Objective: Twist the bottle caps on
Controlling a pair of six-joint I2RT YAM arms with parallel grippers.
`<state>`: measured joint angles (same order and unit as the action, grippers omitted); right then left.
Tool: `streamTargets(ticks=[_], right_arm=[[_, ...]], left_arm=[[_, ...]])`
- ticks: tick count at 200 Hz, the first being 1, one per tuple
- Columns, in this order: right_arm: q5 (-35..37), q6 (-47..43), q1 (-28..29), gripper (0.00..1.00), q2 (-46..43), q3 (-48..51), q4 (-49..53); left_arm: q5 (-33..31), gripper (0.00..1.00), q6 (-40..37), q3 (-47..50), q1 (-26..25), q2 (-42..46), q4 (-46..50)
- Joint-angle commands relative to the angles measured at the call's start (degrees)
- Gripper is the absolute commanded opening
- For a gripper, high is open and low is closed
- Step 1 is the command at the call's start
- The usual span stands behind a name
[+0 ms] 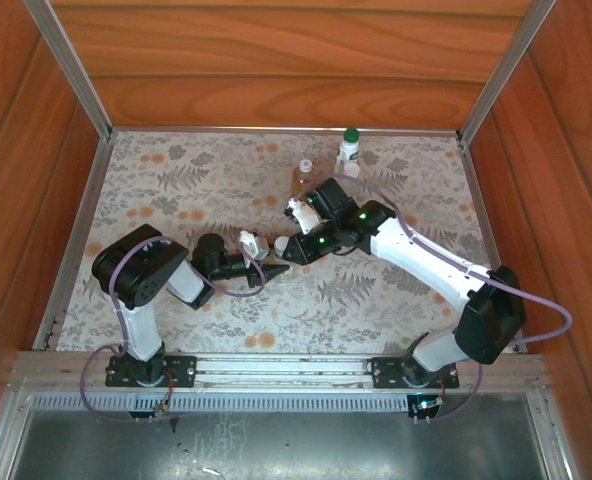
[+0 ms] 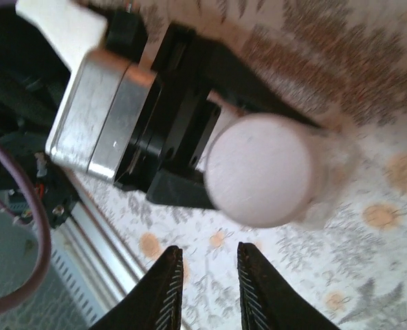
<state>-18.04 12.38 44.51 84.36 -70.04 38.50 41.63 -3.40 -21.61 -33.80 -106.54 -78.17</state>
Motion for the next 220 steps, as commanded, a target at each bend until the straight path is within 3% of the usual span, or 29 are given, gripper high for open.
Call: streamTargets(ticks=[1, 29, 62, 136, 160, 178, 192, 203, 220], right_arm=[[2.90, 0.10, -1.76, 0.32, 0.24, -1.69, -2.77], [1.94, -1.29, -2.85, 0.34, 3.67, -4.60, -2.80], [-1.99, -2.74, -3.03, 0.26, 5.56, -5.63, -0.75], [-10.05, -2.62, -0.63, 0.23, -1.68, 2.73, -1.93], [-6.14, -8.27, -0.39, 0.33, -5.57, 4.52, -2.99], [-3.23, -16.45, -0.39, 0.56, -8.57, 5.70, -3.43], [-0.52, -21.39, -0.39, 0.68, -10.98, 6.49, -5.12], [-1.48, -29.58, -0.39, 0.81, -12.59, 7.46, -6.18], [-2.56, -38.53, -0.39, 0.90, -14.37, 8.57, -8.52]], left_arm=[[-1.10, 0.53, 0.40, -0.18, 0.51, -0.89, 4.18], [-1.04, 0.53, 0.34, -0.10, 0.58, -0.74, 4.28], [-1.32, 0.53, 0.20, 0.01, 0.62, -0.34, 4.29], [-3.42, 0.53, 0.61, 0.09, 0.55, 1.38, 4.43], [-3.38, 0.52, 0.70, 0.37, 0.59, 2.95, 4.61], [-2.68, 0.52, 0.44, 0.98, 0.61, 5.15, 5.40], [-1.63, 0.52, -0.18, 1.40, 0.52, 7.34, 6.86], [-0.67, 0.52, -0.79, 1.69, 0.41, 9.19, 8.03], [1.54, 0.53, -1.33, 2.05, 0.40, 11.87, 9.77]])
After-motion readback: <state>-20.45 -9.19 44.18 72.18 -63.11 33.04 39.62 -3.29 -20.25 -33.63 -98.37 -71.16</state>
